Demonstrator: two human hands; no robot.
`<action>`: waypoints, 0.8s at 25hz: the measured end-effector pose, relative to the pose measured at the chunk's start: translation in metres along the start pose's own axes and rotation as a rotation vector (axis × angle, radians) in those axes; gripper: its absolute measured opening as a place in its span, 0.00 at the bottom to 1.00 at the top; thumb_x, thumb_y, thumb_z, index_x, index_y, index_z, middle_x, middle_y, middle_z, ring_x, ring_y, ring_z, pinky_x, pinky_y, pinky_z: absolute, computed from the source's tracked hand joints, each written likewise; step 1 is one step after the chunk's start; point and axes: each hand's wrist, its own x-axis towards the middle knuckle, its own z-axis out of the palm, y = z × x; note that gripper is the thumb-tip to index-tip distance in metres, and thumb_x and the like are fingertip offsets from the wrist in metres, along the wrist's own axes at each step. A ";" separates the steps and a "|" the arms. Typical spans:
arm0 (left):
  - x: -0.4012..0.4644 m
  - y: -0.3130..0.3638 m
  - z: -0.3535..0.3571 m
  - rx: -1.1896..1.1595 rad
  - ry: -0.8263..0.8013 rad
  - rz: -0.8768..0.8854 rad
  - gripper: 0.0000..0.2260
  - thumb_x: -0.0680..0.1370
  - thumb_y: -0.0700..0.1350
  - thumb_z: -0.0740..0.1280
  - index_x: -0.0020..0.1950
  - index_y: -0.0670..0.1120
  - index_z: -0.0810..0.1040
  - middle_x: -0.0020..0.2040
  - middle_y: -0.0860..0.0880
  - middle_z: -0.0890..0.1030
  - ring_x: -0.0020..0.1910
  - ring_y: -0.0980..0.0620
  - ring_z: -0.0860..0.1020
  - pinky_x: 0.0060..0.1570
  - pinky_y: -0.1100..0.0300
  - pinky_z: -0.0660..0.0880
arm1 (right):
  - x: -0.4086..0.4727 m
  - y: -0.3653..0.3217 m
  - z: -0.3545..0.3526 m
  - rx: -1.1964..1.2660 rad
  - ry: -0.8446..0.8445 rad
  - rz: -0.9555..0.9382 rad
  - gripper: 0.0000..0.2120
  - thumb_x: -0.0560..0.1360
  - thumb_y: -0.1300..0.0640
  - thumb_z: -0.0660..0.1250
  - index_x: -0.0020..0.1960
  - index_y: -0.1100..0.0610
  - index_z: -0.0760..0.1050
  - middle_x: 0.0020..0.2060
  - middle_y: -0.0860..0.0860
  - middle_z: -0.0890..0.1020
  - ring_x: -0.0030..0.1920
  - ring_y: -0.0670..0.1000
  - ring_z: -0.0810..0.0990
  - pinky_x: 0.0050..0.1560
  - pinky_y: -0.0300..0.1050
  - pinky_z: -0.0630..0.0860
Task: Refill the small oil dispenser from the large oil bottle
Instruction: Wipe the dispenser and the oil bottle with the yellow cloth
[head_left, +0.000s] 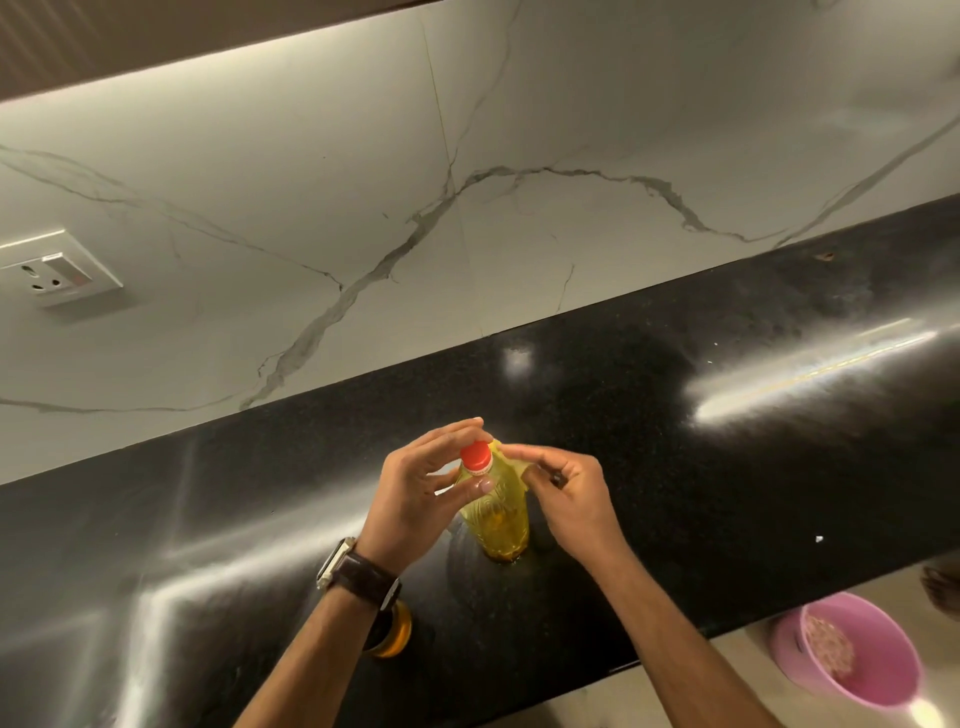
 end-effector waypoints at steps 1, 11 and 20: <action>0.000 0.000 0.000 0.001 0.000 0.005 0.21 0.73 0.42 0.77 0.64 0.55 0.82 0.68 0.52 0.80 0.66 0.48 0.81 0.55 0.44 0.84 | 0.001 -0.010 -0.002 -0.014 -0.033 -0.052 0.16 0.81 0.67 0.67 0.59 0.49 0.85 0.54 0.41 0.87 0.59 0.38 0.83 0.60 0.34 0.79; -0.001 0.001 0.000 -0.009 0.012 -0.009 0.21 0.72 0.40 0.78 0.63 0.55 0.82 0.69 0.54 0.80 0.66 0.48 0.80 0.55 0.45 0.84 | -0.007 0.047 -0.001 -0.356 -0.007 0.090 0.15 0.80 0.66 0.69 0.63 0.53 0.83 0.56 0.45 0.86 0.53 0.35 0.81 0.64 0.45 0.81; 0.003 0.002 0.000 0.011 -0.003 0.007 0.19 0.73 0.43 0.76 0.64 0.51 0.82 0.68 0.52 0.80 0.66 0.49 0.80 0.55 0.46 0.84 | 0.000 0.030 0.015 -0.031 0.030 -0.049 0.16 0.82 0.66 0.65 0.65 0.55 0.83 0.61 0.44 0.85 0.63 0.37 0.81 0.65 0.36 0.77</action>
